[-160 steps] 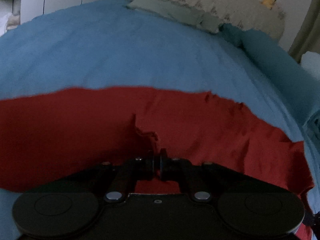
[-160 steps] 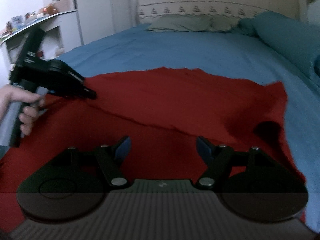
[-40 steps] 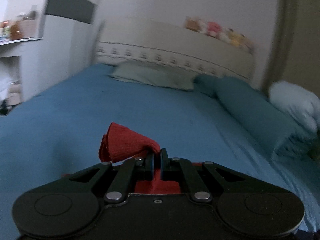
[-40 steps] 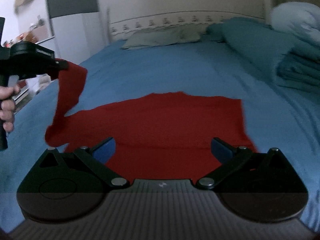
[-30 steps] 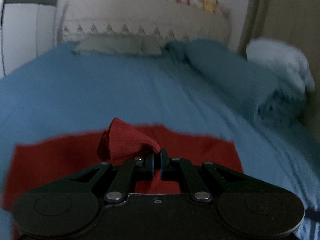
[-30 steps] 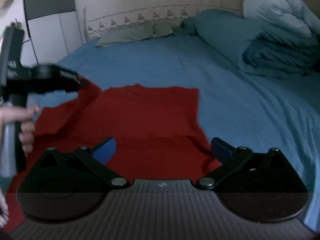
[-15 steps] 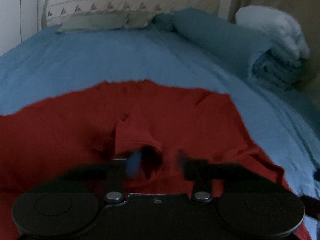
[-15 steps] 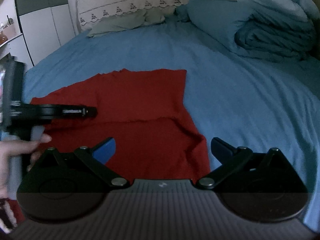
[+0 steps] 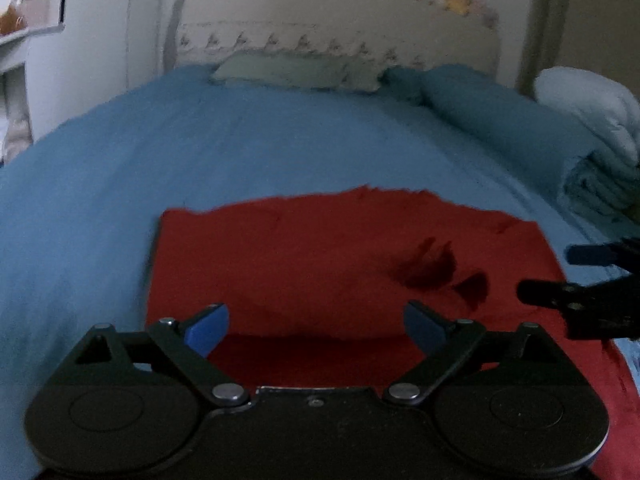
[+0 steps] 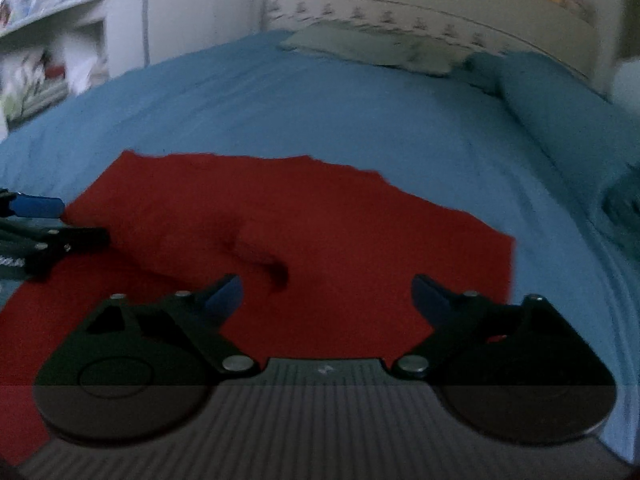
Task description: Fold small clothes
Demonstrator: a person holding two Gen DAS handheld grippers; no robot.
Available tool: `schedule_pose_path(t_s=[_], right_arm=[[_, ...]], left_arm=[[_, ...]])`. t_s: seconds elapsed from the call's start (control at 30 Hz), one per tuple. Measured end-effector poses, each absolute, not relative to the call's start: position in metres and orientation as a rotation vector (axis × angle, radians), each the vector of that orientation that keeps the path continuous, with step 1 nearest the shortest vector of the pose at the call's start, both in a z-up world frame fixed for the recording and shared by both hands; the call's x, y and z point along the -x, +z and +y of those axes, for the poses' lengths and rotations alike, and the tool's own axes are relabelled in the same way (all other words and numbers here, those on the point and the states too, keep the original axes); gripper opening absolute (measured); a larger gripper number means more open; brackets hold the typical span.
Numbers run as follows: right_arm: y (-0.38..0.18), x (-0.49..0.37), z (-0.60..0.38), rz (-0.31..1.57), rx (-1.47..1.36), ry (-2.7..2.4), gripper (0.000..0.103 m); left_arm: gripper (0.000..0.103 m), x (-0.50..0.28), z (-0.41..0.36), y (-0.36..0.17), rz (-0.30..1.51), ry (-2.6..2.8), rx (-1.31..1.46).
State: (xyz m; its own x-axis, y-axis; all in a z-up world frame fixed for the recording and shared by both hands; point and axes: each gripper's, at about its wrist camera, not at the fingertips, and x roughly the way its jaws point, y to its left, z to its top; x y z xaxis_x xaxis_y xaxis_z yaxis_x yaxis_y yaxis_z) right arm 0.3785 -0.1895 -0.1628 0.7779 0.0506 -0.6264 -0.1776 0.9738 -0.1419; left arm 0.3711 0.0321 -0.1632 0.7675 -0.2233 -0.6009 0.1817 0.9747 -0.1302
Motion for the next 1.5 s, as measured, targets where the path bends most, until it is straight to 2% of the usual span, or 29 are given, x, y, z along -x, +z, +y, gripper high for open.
schedule_pose_path(t_s=[0.23,0.3,0.33,0.37,0.5,0.57,0.6,0.67,0.73,0.8,0.9,0.97,1.0,1.1,1.3,1.4,1.5], right_arm=[[-0.205,-0.432,-0.146,0.729,0.284,0.134,0.076],[-0.212,-0.443,-0.152,0.741,0.241,0.114,0.062],[-0.213,-0.446,-0.158,0.740,0.202,0.101,0.043],[-0.214,-0.448,-0.166,0.737,0.152,0.082,0.037],[-0.217,-0.440,-0.212,0.696,-0.135,-0.014,0.037],[-0.225,-0.437,-0.226,0.712,-0.225,-0.014,0.042],[-0.229,-0.433,-0.231,0.707,-0.257,-0.012,0.046],[-0.230,-0.429,-0.234,0.694,-0.278,0.005,0.066],[-0.228,-0.426,-0.231,0.678,-0.284,0.017,0.081],[-0.227,-0.425,-0.223,0.669,-0.266,-0.005,0.082],[-0.227,-0.435,-0.223,0.675,-0.293,-0.066,0.073],[-0.225,-0.438,-0.228,0.687,-0.314,-0.098,0.030],[-0.223,-0.441,-0.232,0.697,-0.320,-0.095,0.025],[-0.200,-0.451,-0.235,0.668,-0.304,-0.065,0.023],[-0.131,-0.454,-0.261,0.480,-0.206,-0.091,0.023],[-0.138,-0.448,-0.285,0.485,-0.180,-0.154,0.023],[-0.176,-0.448,-0.304,0.582,-0.190,-0.207,0.023]], left_arm=[[0.097,-0.372,0.045,-0.174,0.685,-0.205,0.120],[0.097,-0.370,0.047,-0.175,0.696,-0.204,0.130],[0.097,-0.368,0.052,-0.174,0.702,-0.210,0.140],[0.097,-0.367,0.054,-0.173,0.699,-0.215,0.148],[0.097,-0.364,0.059,-0.172,0.679,-0.199,0.140],[0.097,-0.365,0.059,-0.173,0.683,-0.203,0.153],[0.097,-0.365,0.059,-0.173,0.683,-0.206,0.161],[0.097,-0.366,0.058,-0.174,0.686,-0.206,0.165],[0.097,-0.366,0.058,-0.174,0.687,-0.210,0.168],[0.097,-0.367,0.061,-0.174,0.690,-0.214,0.183],[0.097,-0.368,0.063,-0.175,0.695,-0.217,0.197],[0.097,-0.368,0.062,-0.177,0.699,-0.212,0.182],[0.097,-0.369,0.062,-0.178,0.705,-0.206,0.174],[0.097,-0.371,0.066,-0.184,0.731,-0.195,0.184],[0.097,-0.373,0.070,-0.192,0.758,-0.188,0.195],[0.097,-0.374,0.072,-0.193,0.763,-0.185,0.198],[0.097,-0.375,0.071,-0.193,0.770,-0.174,0.197]])
